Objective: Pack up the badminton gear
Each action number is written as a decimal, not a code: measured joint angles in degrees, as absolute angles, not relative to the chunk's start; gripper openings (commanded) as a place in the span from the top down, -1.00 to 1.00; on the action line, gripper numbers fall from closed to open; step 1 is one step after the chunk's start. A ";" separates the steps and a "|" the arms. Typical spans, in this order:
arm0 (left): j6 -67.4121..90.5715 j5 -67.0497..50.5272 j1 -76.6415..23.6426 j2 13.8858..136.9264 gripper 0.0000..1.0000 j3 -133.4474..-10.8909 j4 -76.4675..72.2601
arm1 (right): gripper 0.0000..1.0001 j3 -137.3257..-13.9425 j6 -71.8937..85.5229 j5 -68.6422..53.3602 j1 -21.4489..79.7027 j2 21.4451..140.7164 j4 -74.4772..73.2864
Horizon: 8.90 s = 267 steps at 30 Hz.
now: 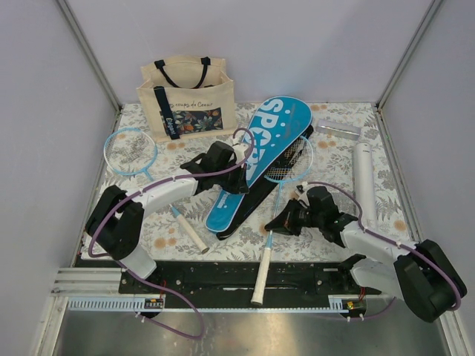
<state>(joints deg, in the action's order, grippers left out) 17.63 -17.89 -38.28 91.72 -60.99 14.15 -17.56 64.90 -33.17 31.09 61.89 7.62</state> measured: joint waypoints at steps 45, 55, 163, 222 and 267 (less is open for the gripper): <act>34.30 -28.03 -38.06 79.35 1.00 -45.56 2.79 | 1.00 -40.71 66.54 -28.56 26.44 105.47 34.35; 40.84 -25.02 -37.91 78.74 1.00 -41.85 -3.25 | 0.62 -45.17 65.98 -26.33 26.52 108.36 34.17; 63.53 -1.41 -11.05 51.33 1.00 -26.13 29.67 | -0.18 -67.96 49.06 -28.56 57.60 115.52 13.89; 32.16 -13.85 -21.76 47.09 -0.65 -49.21 25.21 | 1.00 -32.29 57.47 -17.32 32.93 54.96 22.65; 11.11 10.92 -55.29 104.81 1.00 -68.27 14.04 | 1.00 -20.86 62.89 6.35 32.95 13.04 -40.34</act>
